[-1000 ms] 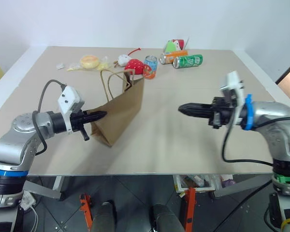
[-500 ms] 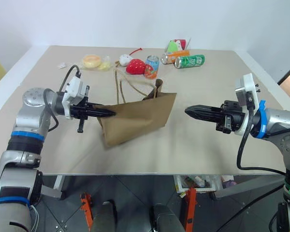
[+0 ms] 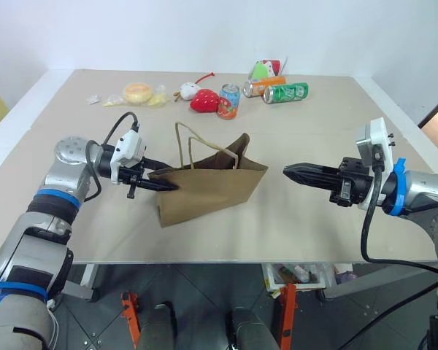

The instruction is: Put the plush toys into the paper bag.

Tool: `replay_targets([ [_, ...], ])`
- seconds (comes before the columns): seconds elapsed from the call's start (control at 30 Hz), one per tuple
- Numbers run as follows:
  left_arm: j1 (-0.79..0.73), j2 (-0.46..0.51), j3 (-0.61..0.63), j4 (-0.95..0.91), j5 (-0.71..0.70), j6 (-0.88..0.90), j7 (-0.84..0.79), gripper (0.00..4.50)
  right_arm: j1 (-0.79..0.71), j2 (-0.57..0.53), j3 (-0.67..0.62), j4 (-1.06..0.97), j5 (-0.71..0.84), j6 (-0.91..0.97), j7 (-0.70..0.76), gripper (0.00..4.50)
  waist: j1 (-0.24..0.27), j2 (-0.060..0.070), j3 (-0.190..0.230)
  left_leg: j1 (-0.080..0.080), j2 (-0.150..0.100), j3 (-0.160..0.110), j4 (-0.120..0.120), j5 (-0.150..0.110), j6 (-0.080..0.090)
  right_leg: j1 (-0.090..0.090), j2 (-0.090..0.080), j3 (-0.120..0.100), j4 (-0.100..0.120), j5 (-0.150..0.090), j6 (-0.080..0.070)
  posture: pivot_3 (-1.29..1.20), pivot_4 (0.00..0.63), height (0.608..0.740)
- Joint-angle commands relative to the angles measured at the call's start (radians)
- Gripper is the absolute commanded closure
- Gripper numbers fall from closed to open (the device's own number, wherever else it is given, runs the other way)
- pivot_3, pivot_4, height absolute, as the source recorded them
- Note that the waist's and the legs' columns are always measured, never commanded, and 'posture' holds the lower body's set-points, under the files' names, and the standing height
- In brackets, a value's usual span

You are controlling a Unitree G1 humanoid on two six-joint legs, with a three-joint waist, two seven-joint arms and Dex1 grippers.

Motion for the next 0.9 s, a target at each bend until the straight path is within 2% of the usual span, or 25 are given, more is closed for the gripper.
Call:
replay_targets([
  [0.03,-0.054,-0.009,0.093,0.054,-0.012,-0.014,-0.005,1.61,-0.008,-0.024,-0.035,-0.020,0.021,-0.014,0.000,4.50,0.000,0.000,0.000,0.000,0.000,0.000,0.000,0.000,0.000,0.000,0.000,0.000,0.000,0.000,0.000,0.00,0.150,0.740],
  [0.1,-0.071,-0.012,0.147,0.068,-0.012,-0.002,-0.005,0.88,-0.010,-0.027,-0.032,-0.013,0.019,-0.018,0.003,4.50,0.000,0.000,0.000,0.000,0.000,0.000,0.000,0.000,0.000,0.000,0.000,0.000,0.000,0.000,0.000,0.00,0.150,0.740],
  [0.17,-0.069,0.014,0.185,0.022,-0.037,0.087,-0.005,0.88,-0.014,-0.027,-0.030,0.000,0.020,-0.022,0.010,4.50,0.000,0.000,0.000,0.000,0.000,0.000,0.000,0.000,0.000,0.000,0.000,0.000,0.000,0.000,0.000,0.00,0.150,0.740],
  [0.37,0.074,0.161,0.281,-0.326,-0.166,0.565,0.013,0.88,-0.023,-0.028,-0.011,0.059,0.003,-0.050,0.041,4.50,-0.020,0.000,0.000,0.000,0.000,0.000,-0.001,0.000,0.000,0.000,0.000,0.000,0.001,0.000,0.005,0.00,0.150,0.740],
  [0.6,0.304,0.239,0.477,-0.555,-0.211,0.856,0.293,0.88,-0.037,-0.040,0.040,0.178,-0.071,-0.115,0.086,4.50,-0.022,0.000,0.000,0.002,0.001,-0.001,-0.001,0.000,0.000,0.000,0.000,-0.001,0.002,-0.002,-0.001,0.00,0.150,0.740],
  [0.73,0.425,0.241,0.678,-0.717,-0.315,1.039,0.517,0.88,-0.024,-0.051,0.025,0.254,-0.105,-0.143,0.101,4.50,-0.021,0.000,0.000,0.002,0.001,0.000,0.000,0.000,0.000,0.001,-0.001,-0.001,0.002,-0.001,0.000,0.00,0.150,0.740],
  [0.9,0.642,0.209,0.841,-0.893,-0.377,1.128,0.650,0.88,0.020,-0.043,-0.005,0.288,-0.116,-0.160,0.093,4.50,-0.022,0.000,0.000,0.003,0.001,0.001,-0.001,0.000,0.000,0.001,-0.002,-0.001,0.001,-0.001,0.000,0.00,0.150,0.740],
])
